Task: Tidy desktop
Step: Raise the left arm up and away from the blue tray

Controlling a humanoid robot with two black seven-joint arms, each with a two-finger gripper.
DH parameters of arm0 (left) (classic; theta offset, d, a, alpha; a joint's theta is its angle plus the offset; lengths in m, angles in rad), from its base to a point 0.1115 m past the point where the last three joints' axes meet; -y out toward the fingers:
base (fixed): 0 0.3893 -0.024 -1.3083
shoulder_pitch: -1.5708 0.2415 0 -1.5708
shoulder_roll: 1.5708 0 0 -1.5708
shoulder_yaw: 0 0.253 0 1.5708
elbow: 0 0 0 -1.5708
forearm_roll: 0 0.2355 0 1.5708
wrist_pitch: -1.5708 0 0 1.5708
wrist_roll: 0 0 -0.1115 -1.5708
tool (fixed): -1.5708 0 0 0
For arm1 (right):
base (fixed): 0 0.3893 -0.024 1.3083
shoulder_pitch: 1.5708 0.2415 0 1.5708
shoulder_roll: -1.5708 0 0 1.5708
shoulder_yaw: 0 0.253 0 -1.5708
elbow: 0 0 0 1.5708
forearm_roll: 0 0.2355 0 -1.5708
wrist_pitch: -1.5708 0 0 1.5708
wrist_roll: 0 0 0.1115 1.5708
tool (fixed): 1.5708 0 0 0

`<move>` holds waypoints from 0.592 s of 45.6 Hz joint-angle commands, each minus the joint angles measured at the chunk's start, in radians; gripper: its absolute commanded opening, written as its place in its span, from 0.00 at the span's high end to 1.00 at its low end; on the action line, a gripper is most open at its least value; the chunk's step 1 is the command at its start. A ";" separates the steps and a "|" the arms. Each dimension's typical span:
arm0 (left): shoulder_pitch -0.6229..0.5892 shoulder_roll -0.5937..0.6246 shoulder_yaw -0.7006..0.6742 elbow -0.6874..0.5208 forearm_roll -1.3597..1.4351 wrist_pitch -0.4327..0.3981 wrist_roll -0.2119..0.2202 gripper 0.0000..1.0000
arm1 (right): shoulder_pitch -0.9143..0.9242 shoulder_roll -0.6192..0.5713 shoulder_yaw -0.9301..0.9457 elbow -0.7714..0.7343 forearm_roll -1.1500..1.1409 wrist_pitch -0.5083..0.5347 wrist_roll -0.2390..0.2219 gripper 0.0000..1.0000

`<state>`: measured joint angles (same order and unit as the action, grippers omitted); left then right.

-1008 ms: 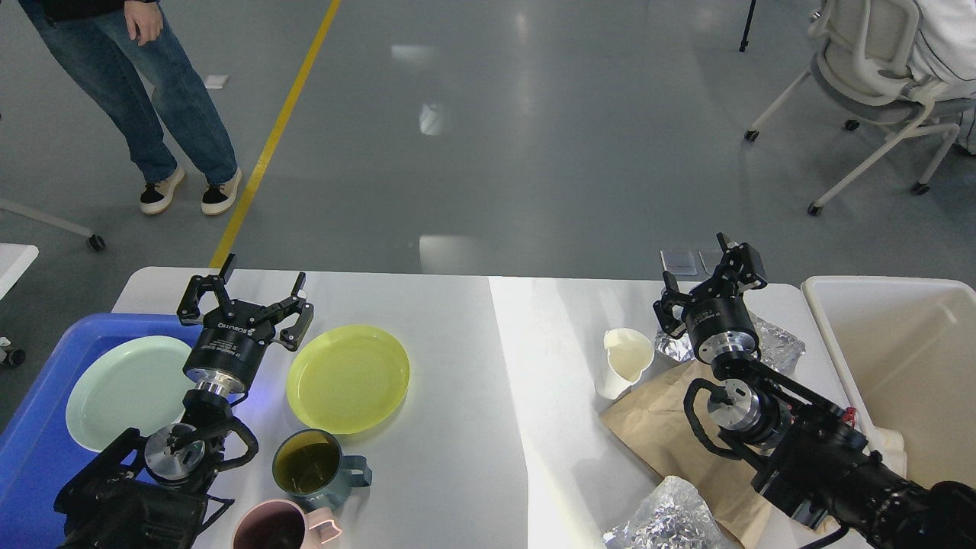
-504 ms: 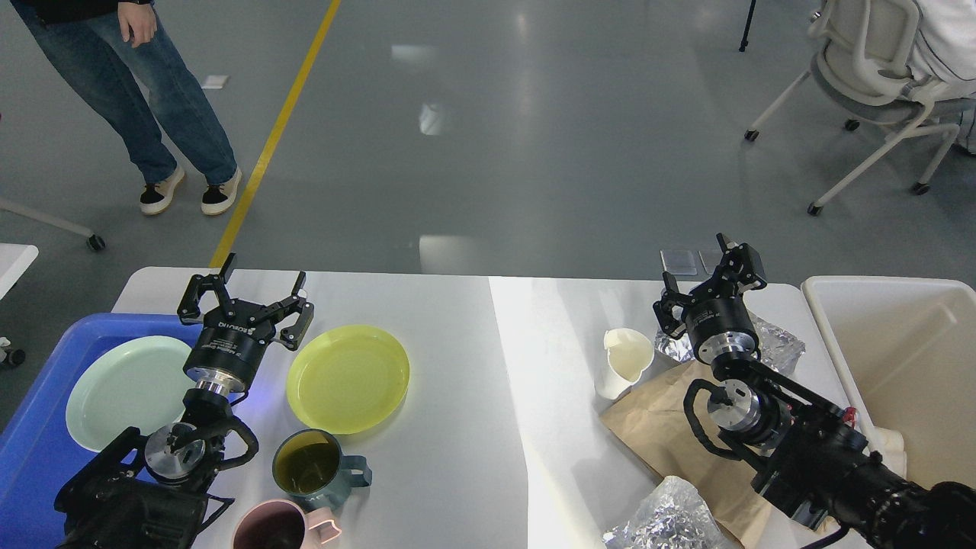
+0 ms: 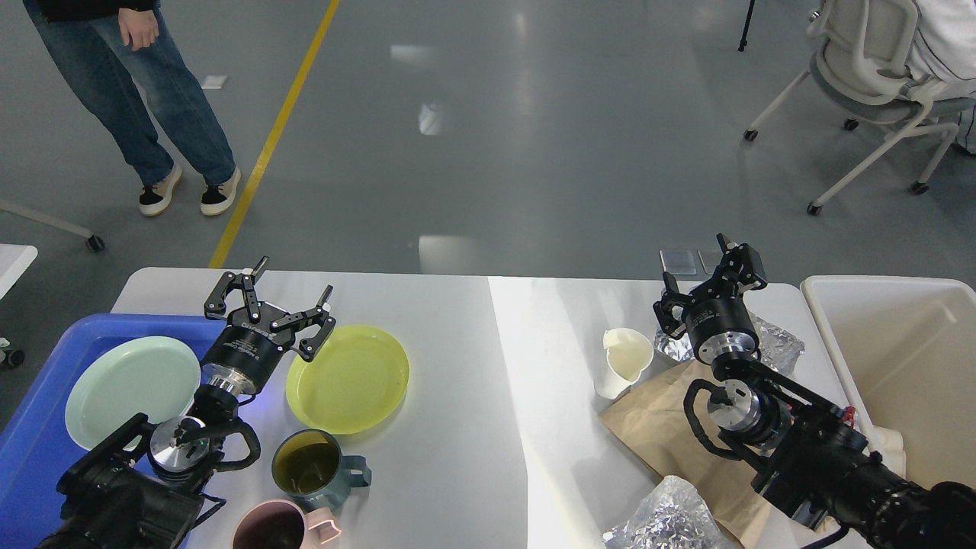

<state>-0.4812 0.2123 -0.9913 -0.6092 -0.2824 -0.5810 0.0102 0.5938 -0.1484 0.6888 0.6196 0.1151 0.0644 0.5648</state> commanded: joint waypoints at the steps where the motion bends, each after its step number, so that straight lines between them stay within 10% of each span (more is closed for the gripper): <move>1: -0.066 0.068 0.117 -0.001 0.038 0.085 0.002 0.04 | 0.000 0.000 0.000 0.000 0.000 0.000 0.000 0.00; 18: -0.373 0.283 0.520 0.000 0.060 0.392 0.004 0.04 | 0.000 0.000 0.000 0.000 0.000 0.002 0.001 0.00; 27: -0.618 0.346 0.910 0.000 0.065 0.399 0.004 0.04 | 0.000 0.000 0.000 0.000 0.000 0.002 0.000 0.00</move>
<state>-0.9605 0.5351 -0.3098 -0.6091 -0.2213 -0.1847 0.0140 0.5937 -0.1486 0.6888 0.6197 0.1151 0.0655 0.5659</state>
